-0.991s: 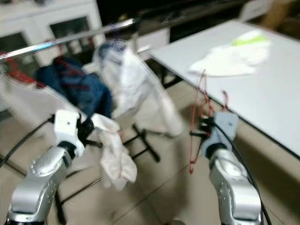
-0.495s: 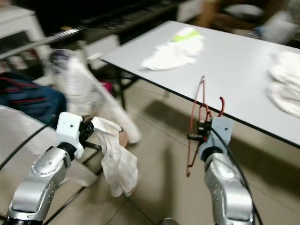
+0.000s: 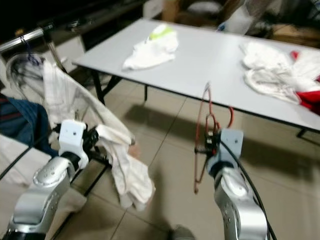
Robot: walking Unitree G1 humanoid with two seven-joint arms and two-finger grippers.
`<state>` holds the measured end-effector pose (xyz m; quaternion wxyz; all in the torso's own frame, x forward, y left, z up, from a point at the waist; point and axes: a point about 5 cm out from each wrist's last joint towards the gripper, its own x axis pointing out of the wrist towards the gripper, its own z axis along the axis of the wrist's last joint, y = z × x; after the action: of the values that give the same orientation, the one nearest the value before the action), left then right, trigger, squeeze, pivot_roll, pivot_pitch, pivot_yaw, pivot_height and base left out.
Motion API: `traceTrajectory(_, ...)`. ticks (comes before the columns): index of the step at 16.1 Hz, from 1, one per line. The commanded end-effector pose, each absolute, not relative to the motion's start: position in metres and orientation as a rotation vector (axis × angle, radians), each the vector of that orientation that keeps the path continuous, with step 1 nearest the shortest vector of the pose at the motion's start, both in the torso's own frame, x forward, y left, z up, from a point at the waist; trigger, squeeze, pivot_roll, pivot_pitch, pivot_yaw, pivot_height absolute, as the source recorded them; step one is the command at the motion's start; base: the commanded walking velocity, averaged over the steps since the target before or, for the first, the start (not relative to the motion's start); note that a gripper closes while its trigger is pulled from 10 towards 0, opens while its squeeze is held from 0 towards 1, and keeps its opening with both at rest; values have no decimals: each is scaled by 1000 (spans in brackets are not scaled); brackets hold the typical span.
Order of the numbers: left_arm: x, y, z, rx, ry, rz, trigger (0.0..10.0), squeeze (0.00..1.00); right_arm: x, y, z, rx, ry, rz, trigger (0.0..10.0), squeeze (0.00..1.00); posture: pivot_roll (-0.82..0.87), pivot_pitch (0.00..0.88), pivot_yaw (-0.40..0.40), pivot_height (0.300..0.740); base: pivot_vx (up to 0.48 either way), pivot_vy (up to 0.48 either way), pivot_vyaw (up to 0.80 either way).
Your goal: Hang hanger
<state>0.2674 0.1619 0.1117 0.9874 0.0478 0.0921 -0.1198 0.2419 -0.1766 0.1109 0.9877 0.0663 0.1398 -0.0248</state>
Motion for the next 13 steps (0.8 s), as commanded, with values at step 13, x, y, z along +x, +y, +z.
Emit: traceTrajectory(13,287,154,130,57,115,-275,10000,0,255,-167,122,80,259,10,10000,0,-60,18,62,740,39,98,-383)
